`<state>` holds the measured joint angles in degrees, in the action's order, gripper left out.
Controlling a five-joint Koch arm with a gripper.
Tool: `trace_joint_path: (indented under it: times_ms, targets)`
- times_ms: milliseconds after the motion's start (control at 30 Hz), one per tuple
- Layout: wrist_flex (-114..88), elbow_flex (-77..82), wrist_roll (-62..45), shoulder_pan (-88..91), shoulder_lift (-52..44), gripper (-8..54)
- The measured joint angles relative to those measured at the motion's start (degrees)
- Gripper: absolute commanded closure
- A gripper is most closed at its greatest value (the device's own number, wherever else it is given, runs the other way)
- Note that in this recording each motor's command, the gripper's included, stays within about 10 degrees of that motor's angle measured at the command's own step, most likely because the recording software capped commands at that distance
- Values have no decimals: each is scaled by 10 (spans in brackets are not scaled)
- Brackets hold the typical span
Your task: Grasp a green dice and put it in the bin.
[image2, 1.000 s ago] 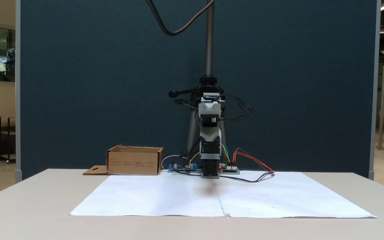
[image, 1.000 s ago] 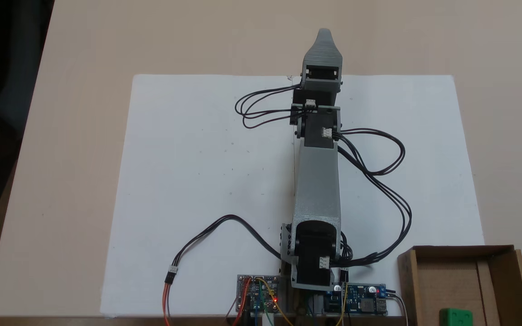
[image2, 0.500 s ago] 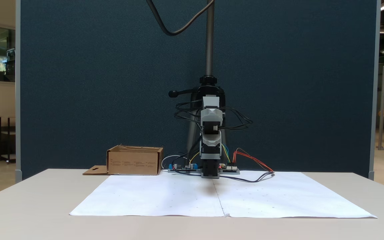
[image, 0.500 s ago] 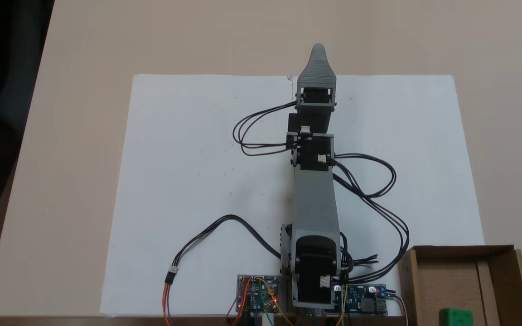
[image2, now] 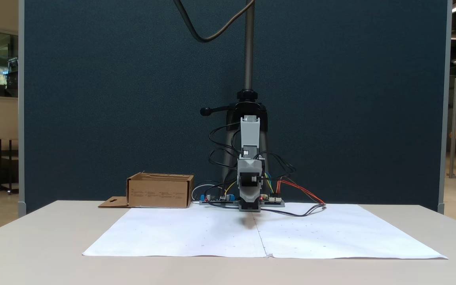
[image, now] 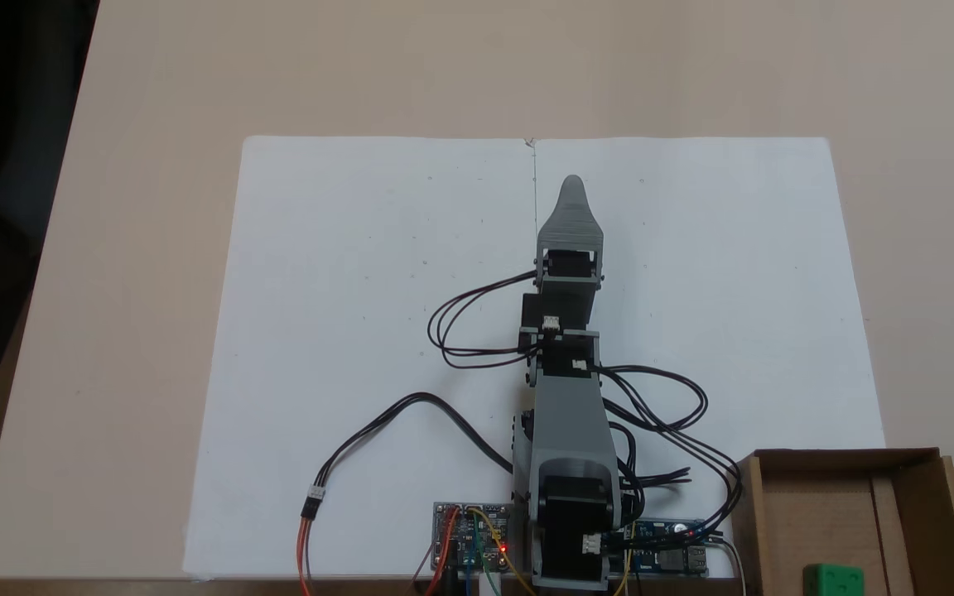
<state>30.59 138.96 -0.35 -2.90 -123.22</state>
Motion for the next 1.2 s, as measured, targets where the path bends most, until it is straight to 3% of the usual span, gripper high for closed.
trace_joint_path:
  times_ms: [267,667,1200]
  targets:
    - [96,108,-1,-11,-25,24]
    - [264,132,-1,-3,-59,24]
    - [265,132,-2,39,-61,4]
